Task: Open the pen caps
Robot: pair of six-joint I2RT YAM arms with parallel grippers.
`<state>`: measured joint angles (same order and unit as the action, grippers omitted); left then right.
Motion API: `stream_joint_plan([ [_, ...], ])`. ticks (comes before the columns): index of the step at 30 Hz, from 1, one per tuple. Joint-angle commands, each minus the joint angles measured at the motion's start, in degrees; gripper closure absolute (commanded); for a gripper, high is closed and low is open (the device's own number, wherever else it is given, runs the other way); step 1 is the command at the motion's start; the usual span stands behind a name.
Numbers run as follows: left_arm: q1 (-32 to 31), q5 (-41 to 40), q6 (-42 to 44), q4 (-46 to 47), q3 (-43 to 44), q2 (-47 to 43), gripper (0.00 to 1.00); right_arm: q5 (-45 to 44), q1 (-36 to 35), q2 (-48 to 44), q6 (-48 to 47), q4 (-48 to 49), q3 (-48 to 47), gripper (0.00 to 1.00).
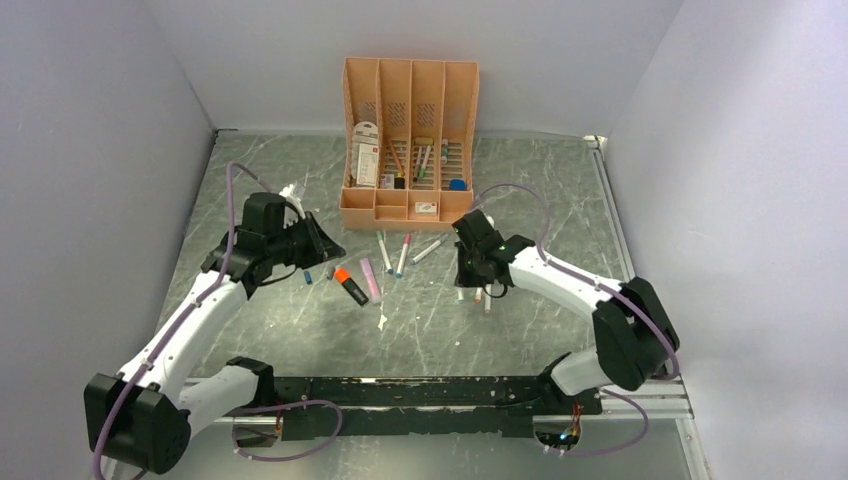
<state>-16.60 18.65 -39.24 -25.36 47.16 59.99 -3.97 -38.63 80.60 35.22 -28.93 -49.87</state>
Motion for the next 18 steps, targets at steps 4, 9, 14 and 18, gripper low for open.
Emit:
stream_joint_plan([
  [4,0.08,0.11,2.37,-7.09,-0.54,-1.99,0.84,-8.09,5.63,6.81,-2.91,0.30,-1.34,1.00],
  [9,0.08,0.56,2.09,-6.27,-0.46,-1.50,0.84,-7.83,7.60,9.48,-3.46,2.53,-0.55,0.99],
  [14,0.08,0.91,1.69,-5.36,-0.96,-0.99,0.84,-7.53,8.37,9.71,-3.81,3.35,0.12,0.82],
  [18,0.08,0.12,1.85,-5.82,-1.17,-0.07,0.84,-6.97,8.48,8.79,-3.91,3.51,0.58,0.76],
])
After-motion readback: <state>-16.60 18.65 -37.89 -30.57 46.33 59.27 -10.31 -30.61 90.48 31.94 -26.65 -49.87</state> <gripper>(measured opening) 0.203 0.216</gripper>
